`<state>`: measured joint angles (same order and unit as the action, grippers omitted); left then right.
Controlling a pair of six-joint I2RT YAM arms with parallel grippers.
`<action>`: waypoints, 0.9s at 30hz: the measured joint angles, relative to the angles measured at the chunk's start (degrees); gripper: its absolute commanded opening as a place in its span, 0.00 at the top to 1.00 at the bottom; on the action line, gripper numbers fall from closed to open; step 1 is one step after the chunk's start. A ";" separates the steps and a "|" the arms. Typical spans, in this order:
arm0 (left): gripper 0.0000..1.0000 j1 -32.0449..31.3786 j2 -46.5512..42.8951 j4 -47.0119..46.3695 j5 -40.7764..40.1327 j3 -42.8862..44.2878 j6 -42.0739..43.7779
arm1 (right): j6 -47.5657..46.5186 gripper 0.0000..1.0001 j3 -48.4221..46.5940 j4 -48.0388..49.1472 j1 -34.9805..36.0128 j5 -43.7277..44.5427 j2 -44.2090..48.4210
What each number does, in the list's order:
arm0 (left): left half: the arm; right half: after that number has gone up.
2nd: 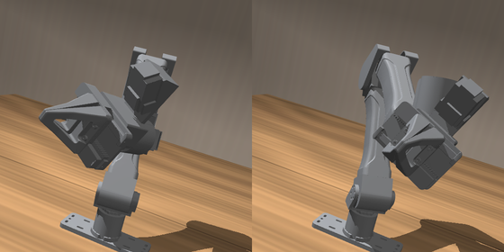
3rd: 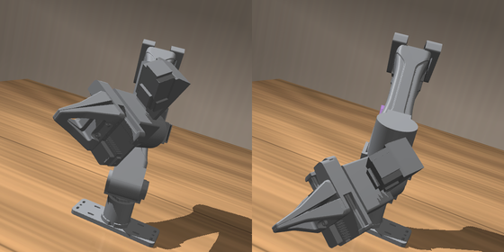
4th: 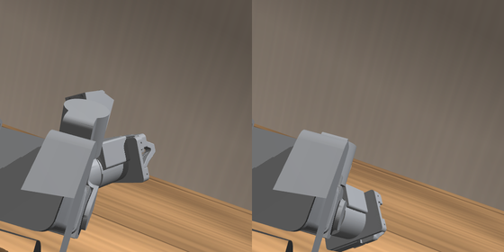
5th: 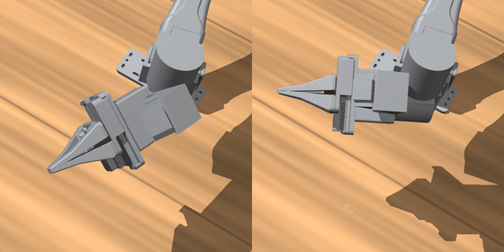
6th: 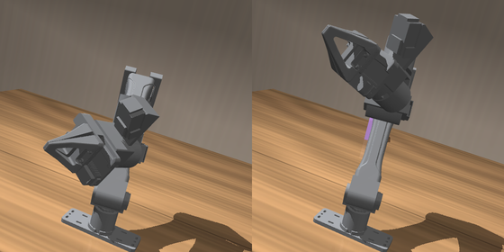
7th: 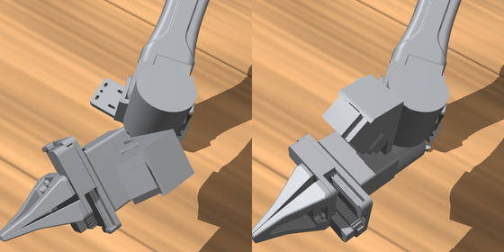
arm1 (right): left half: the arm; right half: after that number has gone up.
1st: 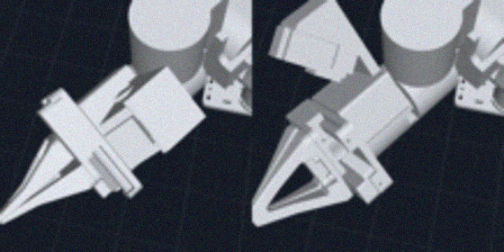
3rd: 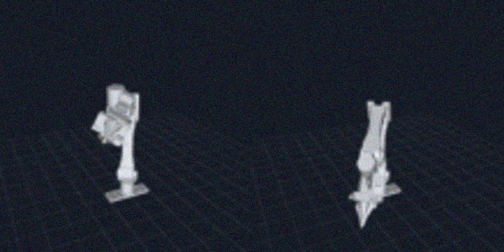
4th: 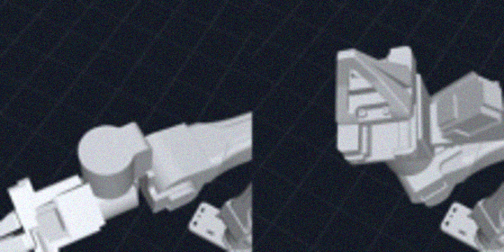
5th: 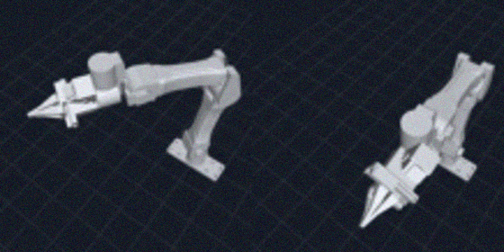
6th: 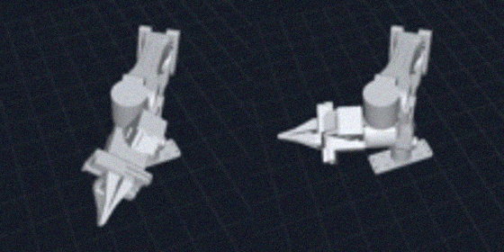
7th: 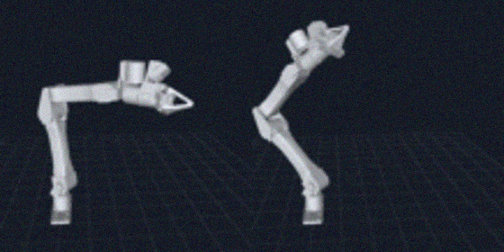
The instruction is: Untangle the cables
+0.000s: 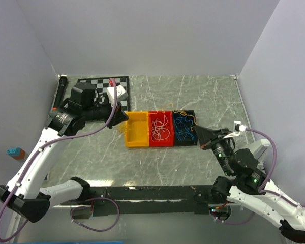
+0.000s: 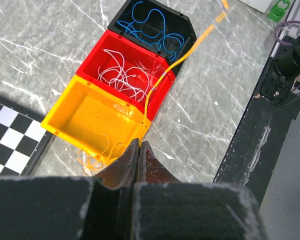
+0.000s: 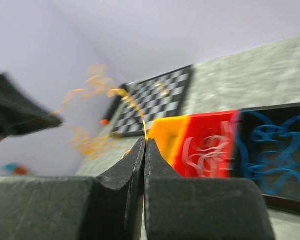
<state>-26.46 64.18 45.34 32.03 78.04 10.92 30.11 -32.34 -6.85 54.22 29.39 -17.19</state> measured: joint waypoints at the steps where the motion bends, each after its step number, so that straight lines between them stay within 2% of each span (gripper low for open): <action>1: 0.99 0.00 -0.26 0.07 0.00 0.00 0.13 | -0.50 1.00 -0.63 -1.01 0.00 1.42 0.00; 8: 0.99 0.00 -1.66 3.45 0.02 -0.02 2.51 | -7.93 1.00 -8.15 -3.02 0.00 11.98 -0.37; 14: 0.99 0.00 -4.52 5.49 0.02 -2.49 5.62 | -17.27 1.00 -12.68 2.25 0.00 19.58 0.09; 23: 0.99 0.00 -4.26 8.44 -0.17 -5.60 9.33 | -28.26 1.00 -17.22 10.05 -0.02 23.82 -0.79; 27: 0.98 0.00 -4.33 8.66 0.17 -5.60 9.84 | -30.40 1.00 -18.64 11.50 -0.04 23.96 -2.27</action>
<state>-26.46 59.86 54.00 32.21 72.44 20.75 -0.30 -50.98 4.64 54.17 53.34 -19.46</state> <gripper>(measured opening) 0.021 0.011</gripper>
